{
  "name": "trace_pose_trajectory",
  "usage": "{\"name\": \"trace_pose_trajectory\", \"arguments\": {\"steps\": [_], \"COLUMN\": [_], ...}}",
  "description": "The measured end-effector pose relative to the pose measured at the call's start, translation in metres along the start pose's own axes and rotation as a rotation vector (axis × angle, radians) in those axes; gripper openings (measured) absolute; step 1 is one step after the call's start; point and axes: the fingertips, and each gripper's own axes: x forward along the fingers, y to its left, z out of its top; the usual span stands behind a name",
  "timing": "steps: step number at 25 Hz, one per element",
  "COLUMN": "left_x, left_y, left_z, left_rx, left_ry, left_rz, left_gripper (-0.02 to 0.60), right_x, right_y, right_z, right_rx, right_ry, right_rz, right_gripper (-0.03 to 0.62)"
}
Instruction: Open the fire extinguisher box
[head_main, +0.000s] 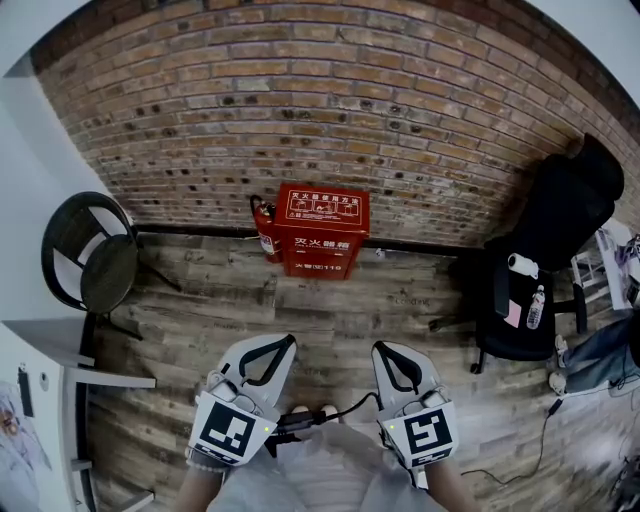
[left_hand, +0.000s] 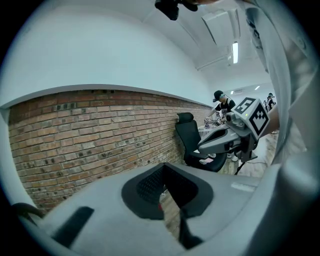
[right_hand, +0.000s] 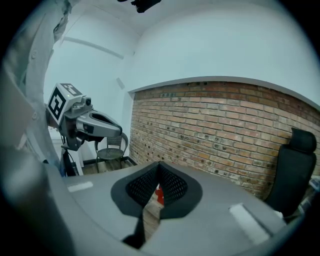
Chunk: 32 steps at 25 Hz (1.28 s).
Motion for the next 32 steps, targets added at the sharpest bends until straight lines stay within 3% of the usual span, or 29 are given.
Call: {"name": "trace_pose_trajectory", "arguments": {"steps": [8,25,32], "left_x": [-0.004,-0.021,-0.036], "left_y": [0.007,0.024,0.029], "left_z": [0.0,-0.002,-0.009], "left_rx": [0.001,0.024,0.04], "left_ry": [-0.014,-0.05,-0.057], "left_rz": [0.007,-0.023,-0.027], "left_gripper": [0.0,-0.001,-0.001], "right_x": [0.0,0.002,0.0], "right_y": [-0.007,0.023,0.023], "right_z": [0.002,0.015,0.013], "right_rx": [0.082,0.06,0.096], "right_ry": [-0.02,-0.044,-0.039], "right_rz": [-0.043,-0.059,-0.122], "right_gripper": [0.006,0.008,0.008]}}
